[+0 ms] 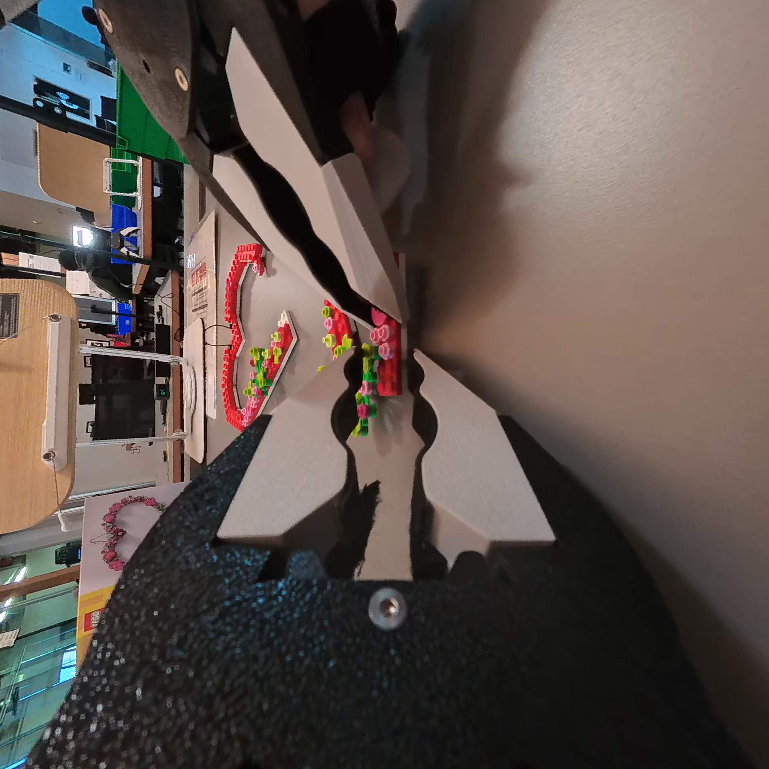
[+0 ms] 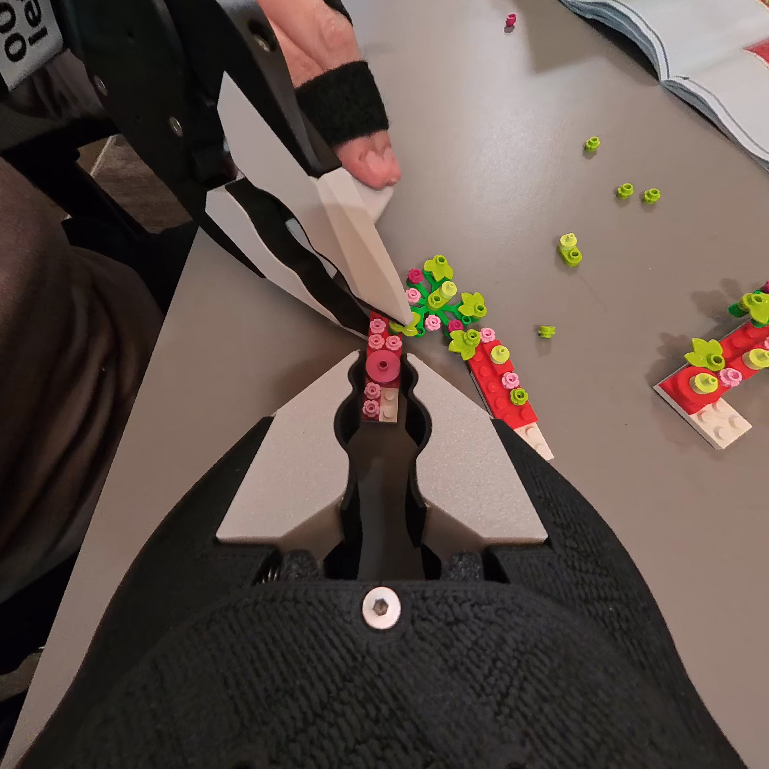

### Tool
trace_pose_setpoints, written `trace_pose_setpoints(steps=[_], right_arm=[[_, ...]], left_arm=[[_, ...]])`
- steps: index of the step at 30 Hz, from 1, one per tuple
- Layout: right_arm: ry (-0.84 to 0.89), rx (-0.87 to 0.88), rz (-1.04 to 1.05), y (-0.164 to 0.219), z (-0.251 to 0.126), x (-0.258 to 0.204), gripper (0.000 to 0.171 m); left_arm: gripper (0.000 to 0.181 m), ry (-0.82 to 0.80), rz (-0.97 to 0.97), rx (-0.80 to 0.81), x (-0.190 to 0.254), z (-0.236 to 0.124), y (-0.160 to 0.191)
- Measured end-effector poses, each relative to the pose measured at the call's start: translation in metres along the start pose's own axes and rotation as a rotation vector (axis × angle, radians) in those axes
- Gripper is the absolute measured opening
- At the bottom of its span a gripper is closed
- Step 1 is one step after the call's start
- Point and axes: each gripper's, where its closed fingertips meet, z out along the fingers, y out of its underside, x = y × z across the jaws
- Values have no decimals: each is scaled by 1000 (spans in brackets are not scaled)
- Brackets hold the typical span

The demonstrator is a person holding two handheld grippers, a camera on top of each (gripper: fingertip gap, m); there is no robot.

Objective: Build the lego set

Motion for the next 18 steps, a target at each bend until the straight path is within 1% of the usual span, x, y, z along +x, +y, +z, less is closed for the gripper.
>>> trace_pose_setpoints(steps=[9, 14, 16, 18], right_arm=[[-14, 1, 24, 0, 0, 0, 15], [16, 5, -22, -1, 0, 1, 16], [43, -17, -51, 2, 1, 3, 25], [45, -44, -66, 6, 3, 2, 25]], left_arm=[[17, -13, -17, 3, 0, 1, 1], [17, -12, -45, 9, 0, 0, 1], [16, -9, -53, 13, 1, 0, 2], [16, -13, -53, 16, 0, 0, 2]])
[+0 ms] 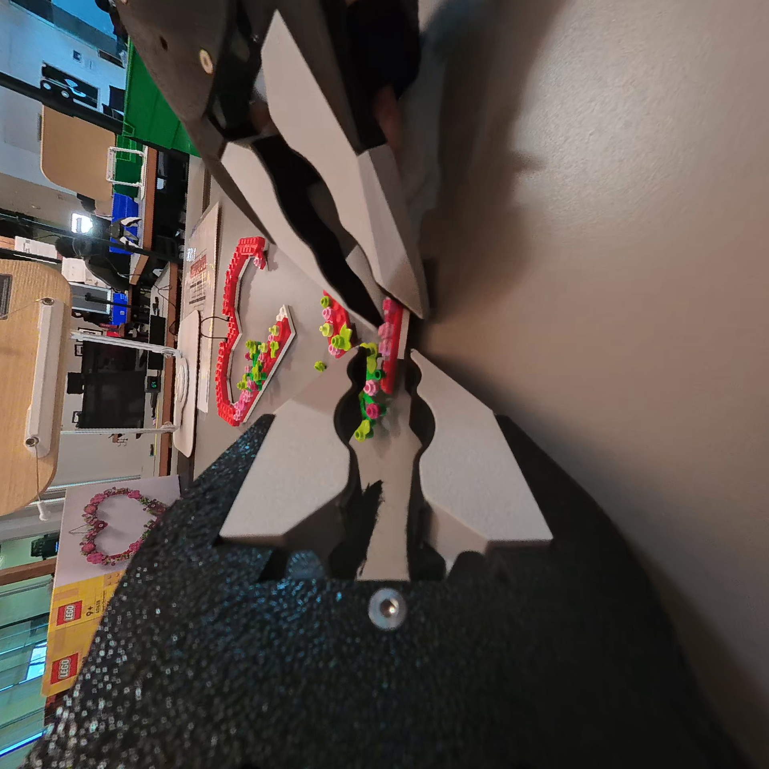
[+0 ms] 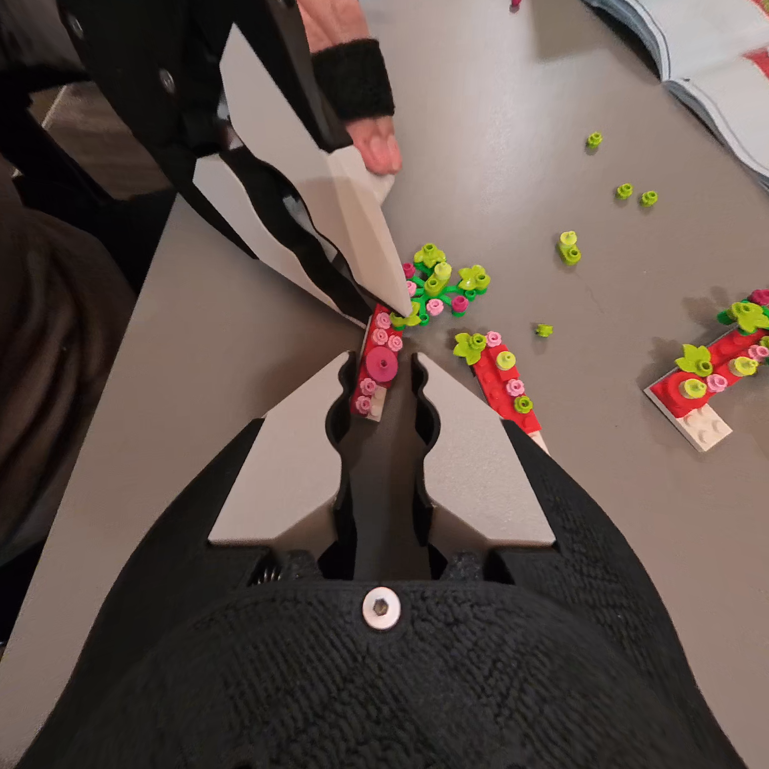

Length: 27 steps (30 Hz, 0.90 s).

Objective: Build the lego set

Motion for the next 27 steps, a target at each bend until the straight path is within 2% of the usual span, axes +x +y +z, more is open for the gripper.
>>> trace_pose_setpoints(steps=[10, 16, 24, 27], right_arm=[[-32, 23, 44, -4, 0, -2, 17], [1, 12, -12, -5, 2, -3, 17], [21, 24, -18, -6, 1, -1, 17], [20, 27, -14, -7, 1, 0, 17]], left_arm=[[16, 40, -64, 25, 1, -1, 1], [16, 105, -103, 21, 3, -3, 1], [33, 121, -130, 47, 2, -11, -1], [33, 117, -125, 42, 1, -11, 1]])
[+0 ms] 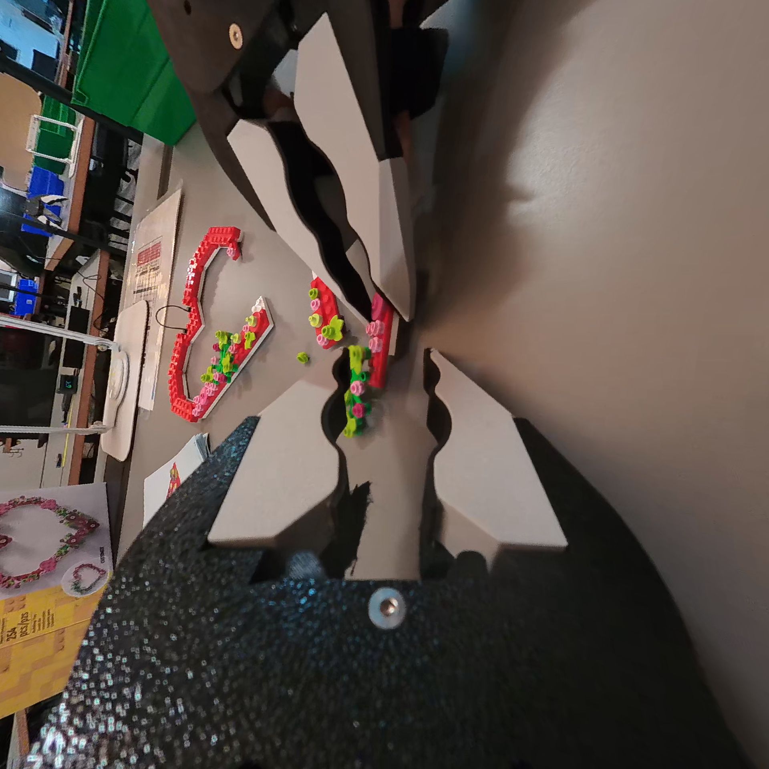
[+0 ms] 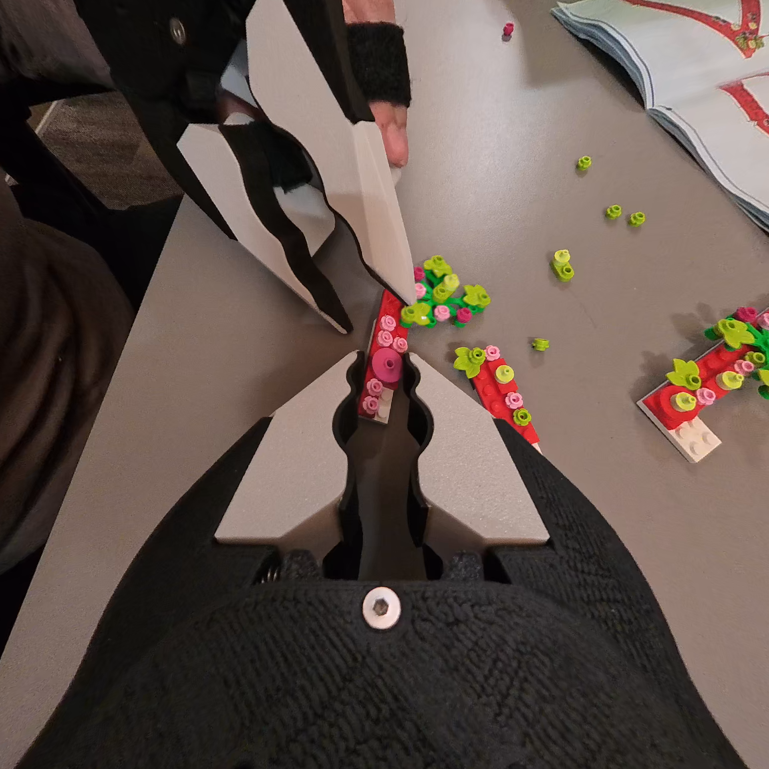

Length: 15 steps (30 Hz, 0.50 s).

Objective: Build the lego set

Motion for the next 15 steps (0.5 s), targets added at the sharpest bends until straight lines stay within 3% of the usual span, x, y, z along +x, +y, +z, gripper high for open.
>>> trace_pose_setpoints(steps=[10, 15], right_arm=[[26, -20, -31, 3, 1, 2, 17], [46, -35, -106, 5, 2, 0, 17]], left_arm=[[38, -23, -19, -20, -10, -6, 10], [42, -15, -160, 39, -25, -18, 20]])
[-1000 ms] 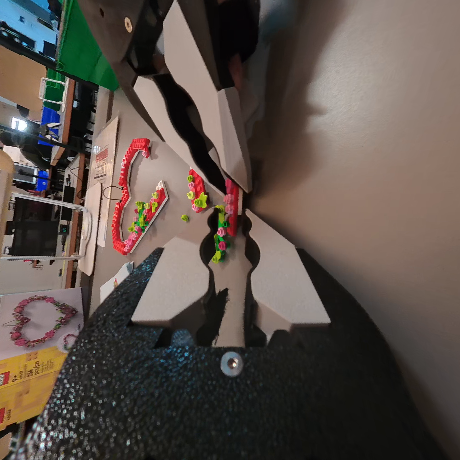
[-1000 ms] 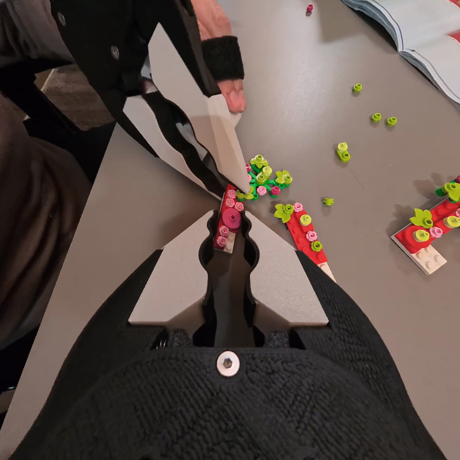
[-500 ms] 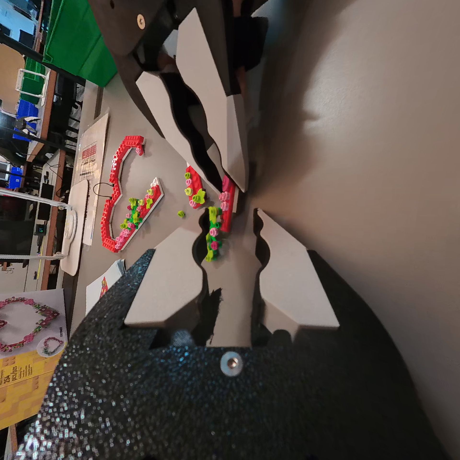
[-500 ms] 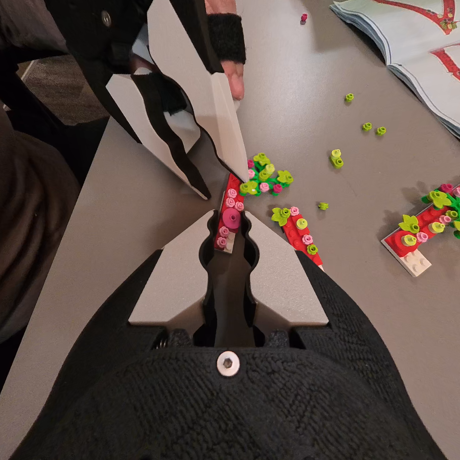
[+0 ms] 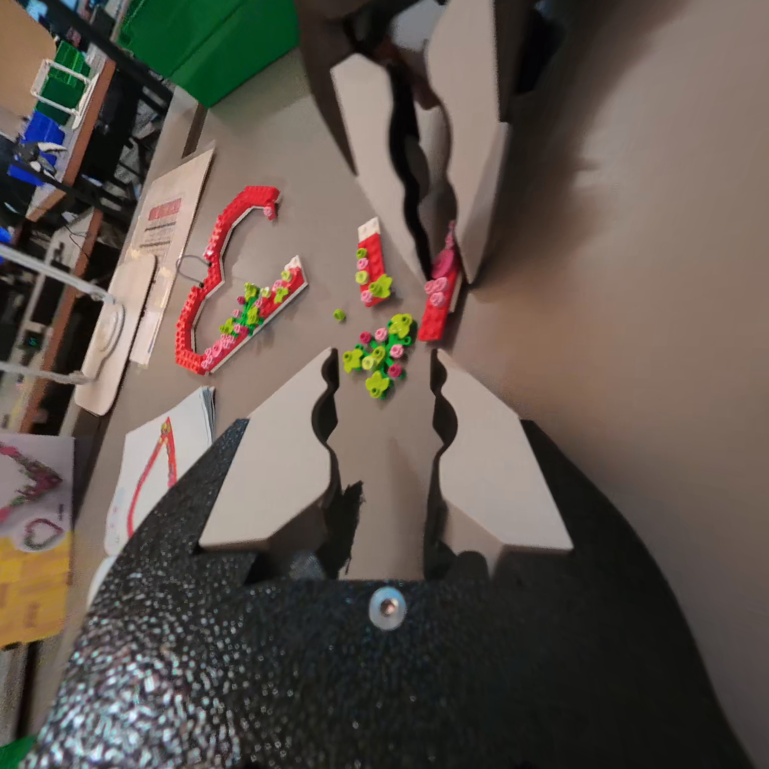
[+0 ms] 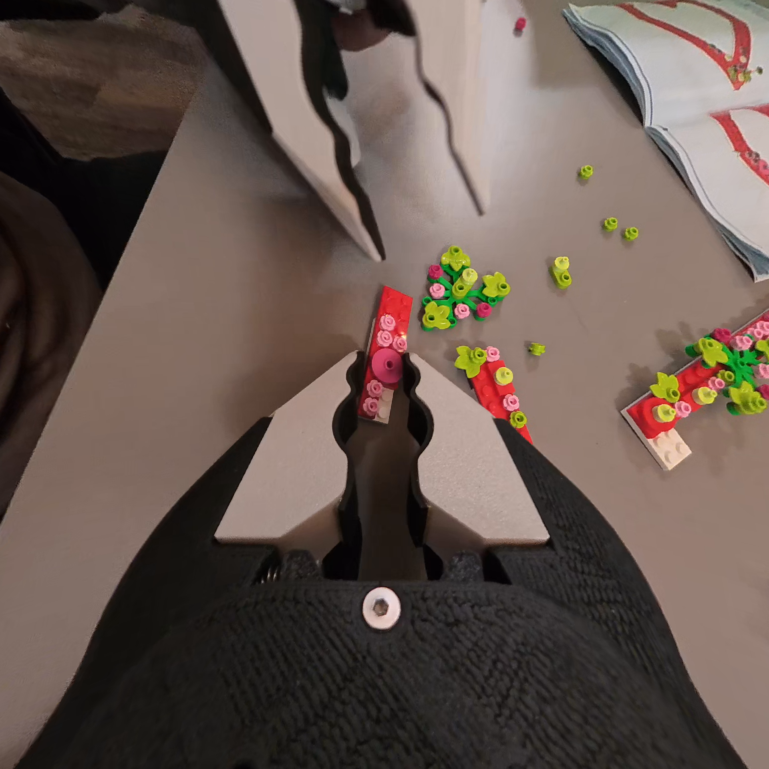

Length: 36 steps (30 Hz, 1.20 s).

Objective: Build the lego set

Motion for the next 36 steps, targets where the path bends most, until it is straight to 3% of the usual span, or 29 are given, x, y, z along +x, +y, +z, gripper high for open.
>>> trace_pose_setpoints(steps=[5, 9, 12, 15, 19, 32, 36], right_arm=[[104, 33, -130, -13, 3, 5, 17], [326, 124, -241, -36, 0, 20, 17], [564, 177, -297, -47, -11, 32, 17], [805, 120, -385, -44, -28, 45, 17], [955, 114, -307, -42, -47, 57, 18], [1056, 227, -133, -33, -82, 81, 17], [1031, 279, -89, -33, -85, 83, 17]], left_arm=[[48, 71, -225, 172, -15, -12, 0], [50, 44, -348, 278, -26, -21, 6], [50, -81, -364, 363, -40, -29, 9], [52, -272, -325, 451, -60, -49, 7], [52, -345, -365, 552, -69, -72, 4], [57, -254, -312, 511, -60, -48, -1], [58, -133, -335, 530, -51, -44, -6]])
